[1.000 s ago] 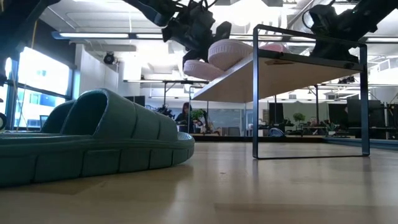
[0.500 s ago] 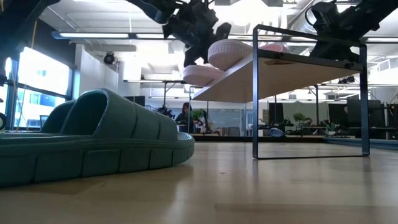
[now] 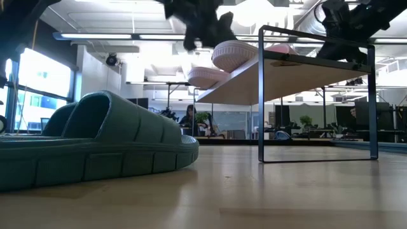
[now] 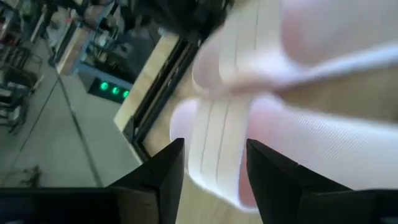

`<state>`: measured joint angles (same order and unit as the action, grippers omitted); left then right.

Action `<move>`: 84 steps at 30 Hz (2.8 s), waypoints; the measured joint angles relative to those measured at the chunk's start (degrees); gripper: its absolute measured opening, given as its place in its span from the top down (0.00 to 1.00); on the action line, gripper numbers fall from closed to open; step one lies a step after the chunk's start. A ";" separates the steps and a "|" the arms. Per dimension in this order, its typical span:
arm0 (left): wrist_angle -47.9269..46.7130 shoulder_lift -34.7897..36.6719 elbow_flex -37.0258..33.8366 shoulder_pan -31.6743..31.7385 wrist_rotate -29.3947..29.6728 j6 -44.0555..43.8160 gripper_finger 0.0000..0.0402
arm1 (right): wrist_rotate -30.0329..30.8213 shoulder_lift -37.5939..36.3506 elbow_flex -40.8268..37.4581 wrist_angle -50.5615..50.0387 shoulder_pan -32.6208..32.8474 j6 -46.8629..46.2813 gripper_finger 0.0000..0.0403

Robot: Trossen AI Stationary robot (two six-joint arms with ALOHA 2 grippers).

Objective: Pick and place slides into the shelf
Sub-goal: Adjust the pink slides

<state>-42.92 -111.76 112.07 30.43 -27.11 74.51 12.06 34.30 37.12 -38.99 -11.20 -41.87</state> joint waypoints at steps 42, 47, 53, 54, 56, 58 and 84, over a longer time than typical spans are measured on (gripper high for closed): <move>6.80 -10.69 4.46 -25.96 46.82 18.62 0.70 | -1.29 -7.43 0.03 -1.98 -0.01 12.62 1.00; 8.20 -10.72 4.44 -25.94 47.05 20.08 0.76 | -1.32 -7.43 0.03 -1.98 0.00 13.44 1.00; 7.84 -10.72 4.44 -25.58 46.92 22.30 0.97 | -1.32 -7.43 0.03 -1.98 -0.02 13.68 1.00; 7.58 -10.72 4.44 -25.58 46.75 23.31 0.98 | -1.32 -7.43 0.01 -1.98 0.00 13.74 1.00; 6.84 -10.72 4.44 -25.50 46.37 25.39 0.96 | -1.32 -7.43 0.03 -1.98 0.00 13.86 1.00; 6.27 -10.72 4.44 -25.50 46.17 27.61 0.95 | -1.32 -7.43 0.03 -2.00 0.00 13.86 1.00; 7.63 -10.70 4.48 -23.20 43.12 44.45 0.99 | -0.90 -7.43 0.00 -2.09 -0.02 13.68 1.00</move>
<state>-35.29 -122.45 116.55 7.22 16.01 118.96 11.16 26.87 37.12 -41.08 -11.22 -28.18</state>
